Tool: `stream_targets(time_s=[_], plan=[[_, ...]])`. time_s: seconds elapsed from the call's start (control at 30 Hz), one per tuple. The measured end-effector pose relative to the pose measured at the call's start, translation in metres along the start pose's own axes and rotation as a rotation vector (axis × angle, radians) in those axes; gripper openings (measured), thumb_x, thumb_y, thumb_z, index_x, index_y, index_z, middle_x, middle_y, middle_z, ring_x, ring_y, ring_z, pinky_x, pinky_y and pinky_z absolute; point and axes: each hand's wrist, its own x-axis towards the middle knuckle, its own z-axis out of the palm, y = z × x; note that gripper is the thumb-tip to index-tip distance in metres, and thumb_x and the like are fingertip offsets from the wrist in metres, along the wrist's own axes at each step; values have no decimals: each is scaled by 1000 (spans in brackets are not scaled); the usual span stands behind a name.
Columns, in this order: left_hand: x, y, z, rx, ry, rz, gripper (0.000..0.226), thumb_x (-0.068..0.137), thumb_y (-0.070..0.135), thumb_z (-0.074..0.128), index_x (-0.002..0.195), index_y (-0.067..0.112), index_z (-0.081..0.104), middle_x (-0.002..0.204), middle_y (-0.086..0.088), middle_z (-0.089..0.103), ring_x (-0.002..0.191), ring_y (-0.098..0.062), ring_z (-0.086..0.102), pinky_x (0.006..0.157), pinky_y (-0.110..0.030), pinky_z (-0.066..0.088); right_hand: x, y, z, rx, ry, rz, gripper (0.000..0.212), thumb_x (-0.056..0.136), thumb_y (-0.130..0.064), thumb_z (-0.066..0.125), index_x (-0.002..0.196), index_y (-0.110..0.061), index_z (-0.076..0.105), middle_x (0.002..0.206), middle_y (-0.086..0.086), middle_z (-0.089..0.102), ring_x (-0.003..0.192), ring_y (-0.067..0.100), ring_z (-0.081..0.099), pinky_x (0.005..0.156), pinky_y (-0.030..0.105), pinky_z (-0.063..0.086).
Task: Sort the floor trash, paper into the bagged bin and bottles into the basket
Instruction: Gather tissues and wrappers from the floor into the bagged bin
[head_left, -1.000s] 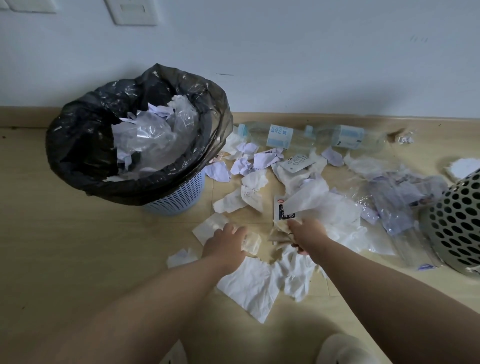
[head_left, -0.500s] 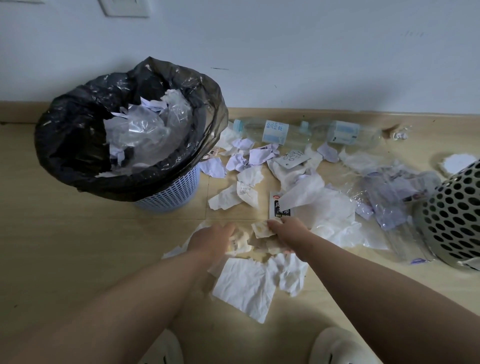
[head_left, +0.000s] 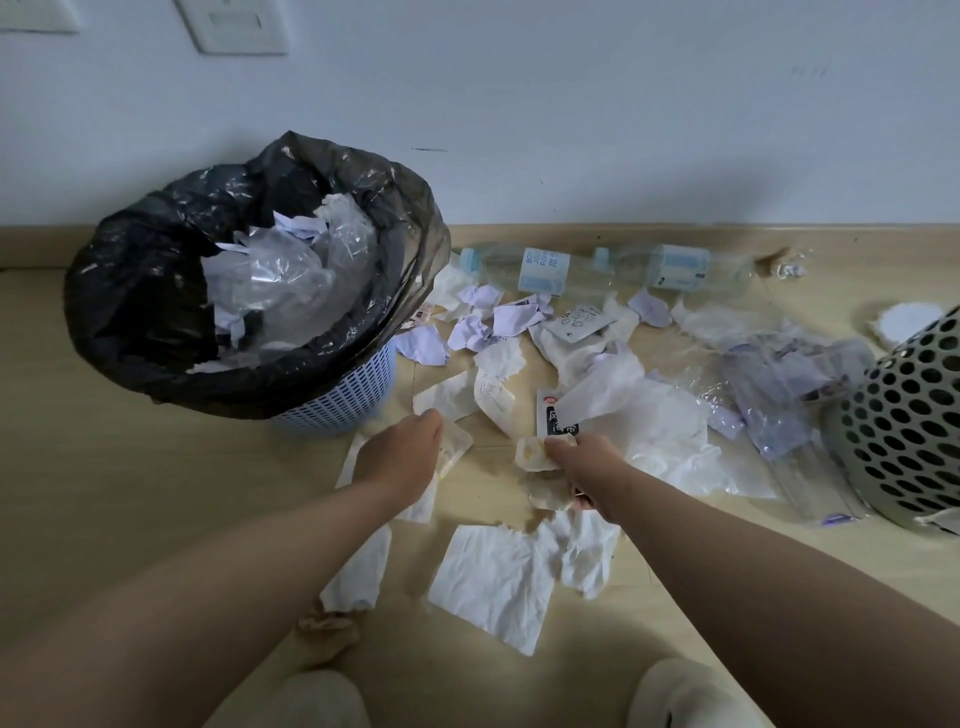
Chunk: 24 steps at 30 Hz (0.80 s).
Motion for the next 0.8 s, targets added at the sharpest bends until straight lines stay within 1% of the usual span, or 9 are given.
stream_targets(time_s=[0.1, 0.2, 0.3, 0.37, 0.47, 0.53, 0.6, 0.7, 0.8], plan=[[-8, 2, 10, 27, -210, -28, 24, 95, 23, 38, 118, 17, 42, 123, -7, 47, 104, -27, 52, 79, -37, 45, 0, 2, 3, -35, -9, 1, 36, 95, -31, 50, 118, -4, 54, 112, 16, 60, 82, 24, 57, 50, 24, 40], [-12, 1, 16, 157, -306, 2, 38, 93, 12, 36, 130, 21, 38, 136, -8, 35, 114, -28, 46, 80, -34, 41, -2, 5, 7, -58, -40, -1, 35, 95, -31, 49, 118, -5, 55, 108, 16, 60, 71, 19, 53, 47, 23, 37], [-14, 3, 16, 302, -243, 66, 33, 94, 13, 35, 125, 20, 45, 129, -7, 44, 110, -26, 47, 77, -31, 34, -4, 8, 8, -71, -83, -12, 31, 96, -29, 48, 114, -5, 56, 99, 12, 58, 67, 16, 52, 49, 24, 40], [-15, 3, 17, 359, -129, 120, 29, 94, 14, 36, 119, 19, 49, 124, -5, 48, 108, -23, 46, 77, -28, 29, -5, 8, 8, -76, -100, -14, 31, 96, -28, 48, 114, -4, 56, 99, 12, 57, 70, 18, 53, 52, 25, 42], [-15, 3, 21, 296, 0, 197, 36, 91, 12, 39, 125, 22, 47, 133, -2, 42, 115, -22, 42, 85, -28, 32, -5, 6, 8, -54, -118, -10, 29, 96, -28, 48, 113, -5, 56, 100, 12, 58, 76, 20, 55, 53, 25, 43], [-14, 7, 22, 226, -80, 174, 45, 90, 7, 41, 131, 26, 42, 137, -2, 38, 119, -24, 40, 90, -31, 34, -5, 4, 9, -31, -130, -7, 28, 96, -27, 48, 113, -6, 57, 100, 11, 60, 77, 20, 57, 54, 25, 44], [-14, 11, 21, 238, -150, 153, 47, 89, 3, 42, 131, 25, 42, 130, -5, 42, 115, -25, 43, 85, -31, 36, -6, 5, 9, -41, -134, -11, 29, 96, -28, 48, 112, -6, 57, 100, 11, 60, 80, 21, 57, 56, 25, 44], [-16, 14, 22, 312, -162, 196, 30, 91, 3, 42, 117, 16, 50, 112, -5, 53, 92, -22, 51, 70, -28, 34, -8, 8, 10, -93, -143, -6, 28, 97, -29, 48, 110, -5, 53, 100, 12, 57, 76, 20, 55, 54, 25, 44], [-17, 12, 18, 328, -235, 135, 23, 91, 2, 42, 109, 12, 52, 109, -9, 57, 96, -25, 56, 71, -29, 38, -9, 9, 10, -123, -144, -4, 30, 97, -30, 48, 113, -6, 52, 103, 12, 56, 80, 21, 54, 54, 24, 44]])
